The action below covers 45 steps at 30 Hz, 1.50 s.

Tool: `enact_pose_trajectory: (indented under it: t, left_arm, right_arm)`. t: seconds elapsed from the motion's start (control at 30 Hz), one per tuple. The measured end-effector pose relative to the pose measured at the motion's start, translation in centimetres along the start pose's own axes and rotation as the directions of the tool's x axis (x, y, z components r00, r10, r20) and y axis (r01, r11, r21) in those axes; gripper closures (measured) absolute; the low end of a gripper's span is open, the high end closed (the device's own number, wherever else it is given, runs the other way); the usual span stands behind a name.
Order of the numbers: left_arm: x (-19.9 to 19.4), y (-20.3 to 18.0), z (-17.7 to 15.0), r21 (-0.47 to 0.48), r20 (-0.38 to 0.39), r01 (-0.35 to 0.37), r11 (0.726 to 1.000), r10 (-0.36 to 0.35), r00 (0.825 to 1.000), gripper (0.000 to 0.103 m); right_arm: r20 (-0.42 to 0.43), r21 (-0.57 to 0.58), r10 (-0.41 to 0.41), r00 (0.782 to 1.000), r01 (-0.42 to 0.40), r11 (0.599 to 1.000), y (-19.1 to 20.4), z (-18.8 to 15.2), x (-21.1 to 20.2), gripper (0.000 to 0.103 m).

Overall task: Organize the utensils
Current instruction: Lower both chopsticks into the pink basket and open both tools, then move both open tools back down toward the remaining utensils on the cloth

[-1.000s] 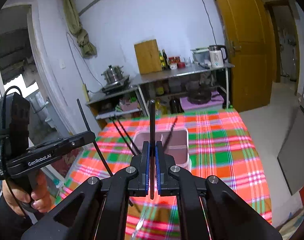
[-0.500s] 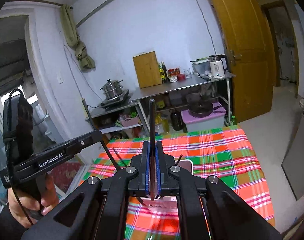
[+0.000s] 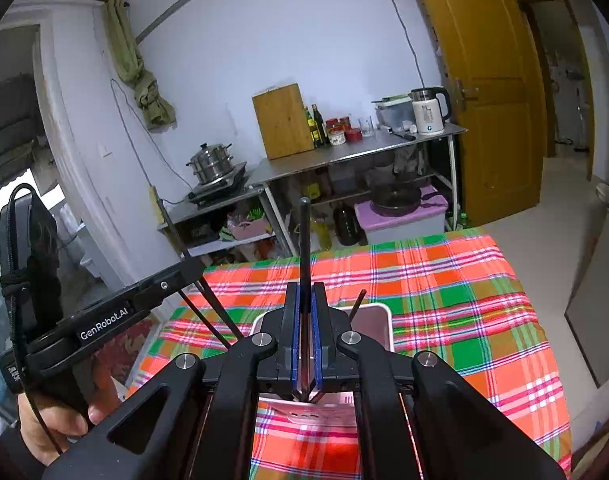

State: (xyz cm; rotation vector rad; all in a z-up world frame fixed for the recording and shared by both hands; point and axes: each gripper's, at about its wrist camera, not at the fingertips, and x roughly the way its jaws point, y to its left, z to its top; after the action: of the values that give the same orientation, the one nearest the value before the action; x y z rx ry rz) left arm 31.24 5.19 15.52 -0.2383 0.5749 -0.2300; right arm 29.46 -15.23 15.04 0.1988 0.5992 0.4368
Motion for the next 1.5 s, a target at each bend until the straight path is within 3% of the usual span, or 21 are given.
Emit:
enact_pose_trajectory:
  t: [0.4, 0.63, 0.7, 0.8, 1.2, 1.5]
  left_arm:
    - [0.3, -1.1, -0.9, 0.108, -0.005, 0.002, 0.994, -0.001, 1.0, 0.098]
    - [0.1, -1.2, -1.1, 0.121, -0.014, -0.023, 0.992, 0.024, 1.0, 0.097]
    - [-0.1, -1.2, -1.2, 0.123, -0.014, -0.028, 0.992, 0.03, 0.999, 0.097]
    - [-0.7, -1.1, -1.2, 0.115, -0.007, -0.033, 0.993, 0.034, 0.999, 0.097]
    - [-6.4, -1.5, -1.2, 0.085, 0.074, -0.018, 0.996, 0.011, 0.997, 0.096]
    - [-10.9, -2.5, -6.8, 0.077, 0.064, 0.024, 0.997, -0.029, 0.998, 0.096]
  right_arm:
    - [-0.082, -0.024, -0.011, 0.997, 0.009, 1.0, 0.1, -1.9, 3.1, 0.098]
    - [-0.1, -0.03, -0.002, 0.995, -0.001, 1.0, -0.1, -2.2, 3.3, 0.097]
    - [-0.097, -0.029, 0.004, 0.995, -0.006, 1.0, -0.1, -2.2, 3.1, 0.087]
    - [-0.088, -0.032, 0.006, 0.996, -0.009, 0.999, 0.1, -2.1, 2.7, 0.085]
    - [0.005, -0.04, 0.038, 0.999, -0.038, 0.998, -0.1, -2.1, -3.0, 0.084]
    - [0.024, -0.015, 0.021, 0.999, -0.02, 1.0, -1.7, -6.5, -8.4, 0.084]
